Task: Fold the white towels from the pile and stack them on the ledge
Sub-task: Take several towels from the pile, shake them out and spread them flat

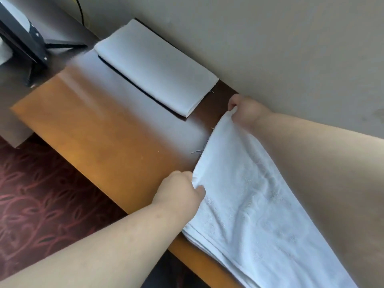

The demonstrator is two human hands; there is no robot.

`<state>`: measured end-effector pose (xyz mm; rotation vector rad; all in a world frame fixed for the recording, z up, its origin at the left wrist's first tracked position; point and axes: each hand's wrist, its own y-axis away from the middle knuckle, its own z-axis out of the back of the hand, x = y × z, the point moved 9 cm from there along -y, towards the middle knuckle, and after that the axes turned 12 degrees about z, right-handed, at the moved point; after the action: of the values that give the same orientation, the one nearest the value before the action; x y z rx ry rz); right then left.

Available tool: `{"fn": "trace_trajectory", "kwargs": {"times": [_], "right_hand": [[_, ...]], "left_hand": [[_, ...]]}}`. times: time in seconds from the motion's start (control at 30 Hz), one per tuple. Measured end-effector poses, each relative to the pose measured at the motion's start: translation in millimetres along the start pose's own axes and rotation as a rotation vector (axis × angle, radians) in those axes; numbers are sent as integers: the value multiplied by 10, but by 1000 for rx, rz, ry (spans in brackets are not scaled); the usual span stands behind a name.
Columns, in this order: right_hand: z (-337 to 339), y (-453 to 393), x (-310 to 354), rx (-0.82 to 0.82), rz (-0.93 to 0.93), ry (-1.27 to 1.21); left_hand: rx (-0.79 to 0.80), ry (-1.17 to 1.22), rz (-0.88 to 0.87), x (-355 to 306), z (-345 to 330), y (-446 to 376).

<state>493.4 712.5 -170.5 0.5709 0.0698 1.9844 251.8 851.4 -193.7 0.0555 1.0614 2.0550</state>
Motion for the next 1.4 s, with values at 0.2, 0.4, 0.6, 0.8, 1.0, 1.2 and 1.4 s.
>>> {"fn": "trace_trajectory", "kwargs": {"times": [0.2, 0.4, 0.6, 0.8, 1.0, 1.2, 1.4], "right_hand": [[17, 56, -92, -158, -33, -180], [-34, 197, -186, -171, -68, -174], [-57, 147, -359, -67, -150, -118], [-146, 1013, -293, -160, -260, -137], [-857, 2877, -666, -65, -627, -207], [-1338, 4741, -1190, -84, -953, -262], [-1488, 5601, -1541, -216, -1126, -293]], "left_hand": [[59, 110, 80, 180, 114, -113], [-4, 67, 69, 268, 230, -174], [69, -8, 43, 297, 140, -152], [-247, -485, -297, -170, 189, 252], [67, -1032, -887, -902, -788, 839], [87, -1318, -898, -1227, -1168, 849], [63, -1581, -804, -1489, -1400, 947]]}}
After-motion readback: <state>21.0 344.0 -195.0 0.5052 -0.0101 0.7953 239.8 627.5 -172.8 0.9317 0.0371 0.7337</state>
